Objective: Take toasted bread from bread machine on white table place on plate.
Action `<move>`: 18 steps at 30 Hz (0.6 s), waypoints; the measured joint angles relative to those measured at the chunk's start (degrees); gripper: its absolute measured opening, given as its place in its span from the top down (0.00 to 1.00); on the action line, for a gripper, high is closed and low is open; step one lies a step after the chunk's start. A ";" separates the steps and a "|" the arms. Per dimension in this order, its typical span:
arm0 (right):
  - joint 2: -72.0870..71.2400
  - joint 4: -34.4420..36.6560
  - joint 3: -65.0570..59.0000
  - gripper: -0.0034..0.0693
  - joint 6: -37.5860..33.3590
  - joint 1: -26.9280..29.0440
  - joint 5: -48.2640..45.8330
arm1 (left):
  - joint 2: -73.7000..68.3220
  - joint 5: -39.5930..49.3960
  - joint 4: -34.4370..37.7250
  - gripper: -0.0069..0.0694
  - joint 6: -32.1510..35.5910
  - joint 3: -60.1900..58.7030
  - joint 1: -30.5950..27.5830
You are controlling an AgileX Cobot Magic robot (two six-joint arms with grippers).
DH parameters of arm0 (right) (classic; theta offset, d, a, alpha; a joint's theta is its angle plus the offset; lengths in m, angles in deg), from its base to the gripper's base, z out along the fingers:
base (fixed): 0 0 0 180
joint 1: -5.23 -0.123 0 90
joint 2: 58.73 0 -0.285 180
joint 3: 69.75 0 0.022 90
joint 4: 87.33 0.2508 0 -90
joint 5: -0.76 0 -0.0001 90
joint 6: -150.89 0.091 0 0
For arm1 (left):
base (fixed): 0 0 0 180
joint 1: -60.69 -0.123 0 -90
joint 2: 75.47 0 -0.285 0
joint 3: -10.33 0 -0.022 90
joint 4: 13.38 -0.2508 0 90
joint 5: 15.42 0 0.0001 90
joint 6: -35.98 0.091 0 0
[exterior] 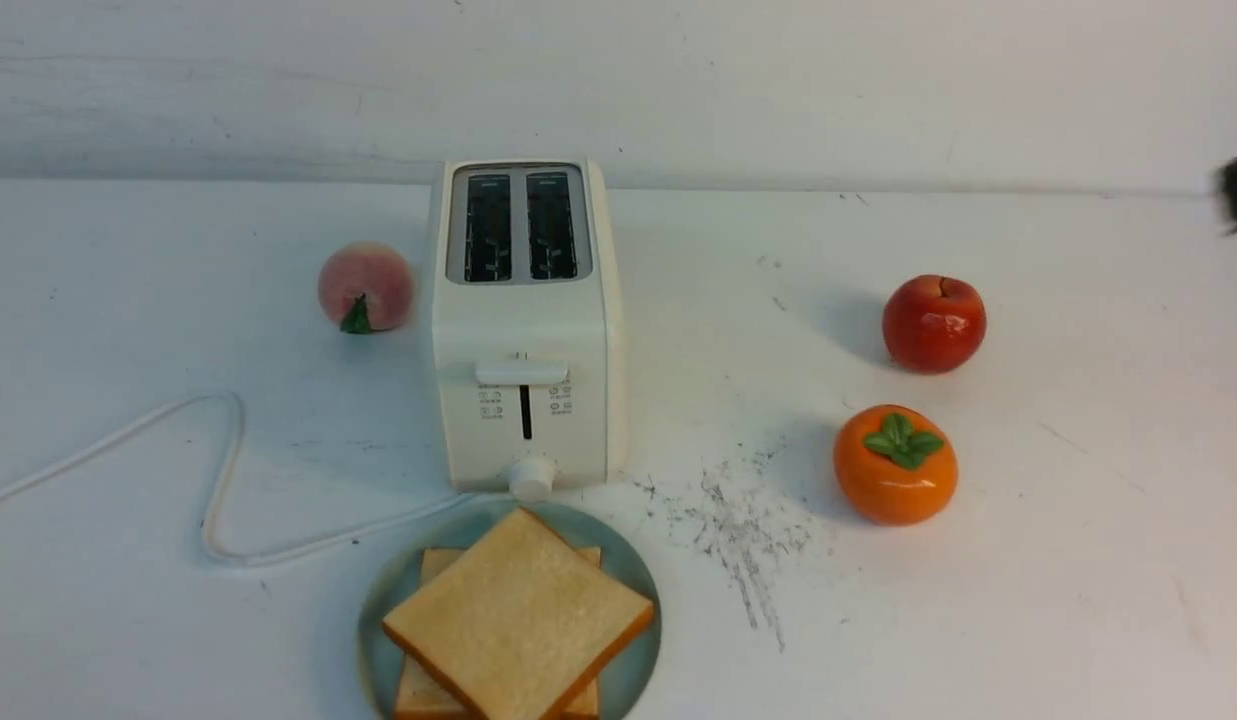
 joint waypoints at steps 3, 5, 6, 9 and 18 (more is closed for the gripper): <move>-13.56 -2.76 -4.13 0.97 3.05 4.12 4.33 | 0.00 -6.30 0.73 0.93 0.00 0.00 0.00; -21.54 -3.03 -9.07 0.97 4.08 5.73 8.41 | 0.00 -10.27 1.29 0.93 0.00 -0.16 0.00; -27.66 -2.97 -12.53 0.97 4.48 6.36 12.38 | 0.00 -12.97 1.82 0.93 0.00 -0.44 0.00; -40.60 -2.18 -22.89 0.97 5.53 6.79 22.37 | 0.00 -18.21 2.98 0.93 0.00 -1.87 0.00; -55.32 -1.37 -45.52 0.96 7.60 7.08 33.31 | 0.00 -30.13 9.02 0.92 0.00 -6.82 0.00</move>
